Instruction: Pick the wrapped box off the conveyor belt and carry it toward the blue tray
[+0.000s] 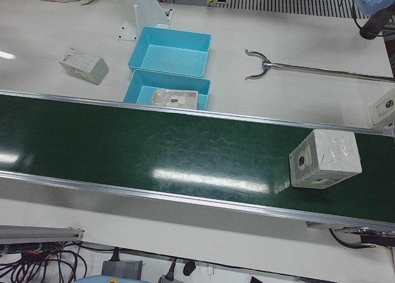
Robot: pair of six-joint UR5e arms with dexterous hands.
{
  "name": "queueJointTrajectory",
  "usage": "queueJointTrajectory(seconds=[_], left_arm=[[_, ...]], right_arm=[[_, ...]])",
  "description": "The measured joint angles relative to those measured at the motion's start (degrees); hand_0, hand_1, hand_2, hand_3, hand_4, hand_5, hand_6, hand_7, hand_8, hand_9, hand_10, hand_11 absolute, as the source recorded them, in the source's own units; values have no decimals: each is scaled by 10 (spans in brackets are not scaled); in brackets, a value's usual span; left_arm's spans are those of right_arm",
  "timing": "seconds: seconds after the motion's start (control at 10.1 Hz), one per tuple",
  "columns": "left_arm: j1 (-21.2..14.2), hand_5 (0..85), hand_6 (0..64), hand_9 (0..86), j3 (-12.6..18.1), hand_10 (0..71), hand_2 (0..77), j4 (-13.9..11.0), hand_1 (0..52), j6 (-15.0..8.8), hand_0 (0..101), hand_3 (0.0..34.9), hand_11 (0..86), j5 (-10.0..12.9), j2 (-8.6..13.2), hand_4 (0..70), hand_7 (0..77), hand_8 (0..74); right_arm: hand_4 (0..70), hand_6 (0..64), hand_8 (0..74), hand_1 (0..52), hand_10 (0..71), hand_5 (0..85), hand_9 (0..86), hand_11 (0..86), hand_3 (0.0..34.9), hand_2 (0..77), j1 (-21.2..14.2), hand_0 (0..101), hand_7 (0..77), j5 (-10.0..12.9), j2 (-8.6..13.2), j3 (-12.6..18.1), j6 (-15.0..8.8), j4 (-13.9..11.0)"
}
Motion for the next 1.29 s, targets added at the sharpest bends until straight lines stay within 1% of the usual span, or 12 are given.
queueJointTrajectory(seconds=[0.1,0.2,0.3,0.4,0.59,0.79,0.99,1.19,1.29], left_arm=[[0,11,0,0,0,5,11,0,0,0,0,0,0,0,0,0,0,0],[0,11,0,0,0,0,11,0,0,0,0,0,0,0,0,0,0,0],[0,11,0,0,0,0,11,0,0,0,0,0,0,0,0,0,0,0],[0,11,0,0,0,0,5,0,0,0,0,0,0,0,0,0,0,0],[0,11,0,0,0,5,5,0,0,0,0,0,0,0,0,0,0,0],[0,11,0,0,0,5,11,0,0,0,0,0,0,0,0,0,0,0],[0,11,0,0,0,5,5,0,0,0,0,0,0,0,0,0,0,0],[0,11,0,0,0,5,11,0,0,0,0,0,0,0,0,0,5,0],[0,11,0,0,0,5,5,0,0,0,0,0,0,0,0,0,0,0]], right_arm=[[0,0,0,153,0,22,16,5,185,131,0,476,11,0,1,-9,5,3],[0,0,0,153,0,22,16,5,194,131,-4,472,5,0,2,-15,9,6],[0,0,0,153,0,22,16,5,194,131,-9,472,5,0,2,-18,11,7],[0,0,11,153,0,49,16,11,172,136,-13,471,5,0,3,-20,13,8],[0,0,0,147,0,60,16,5,170,142,-17,471,5,0,3,-20,14,9],[0,0,5,147,0,60,16,5,166,153,-22,471,5,0,6,-22,13,9],[0,0,5,147,0,60,16,11,165,153,-25,471,5,0,16,-30,13,9],[0,0,5,147,0,71,16,11,166,158,-26,471,5,0,20,-35,13,9],[0,0,11,147,0,71,16,11,161,164,-27,471,5,0,21,-37,13,9]])
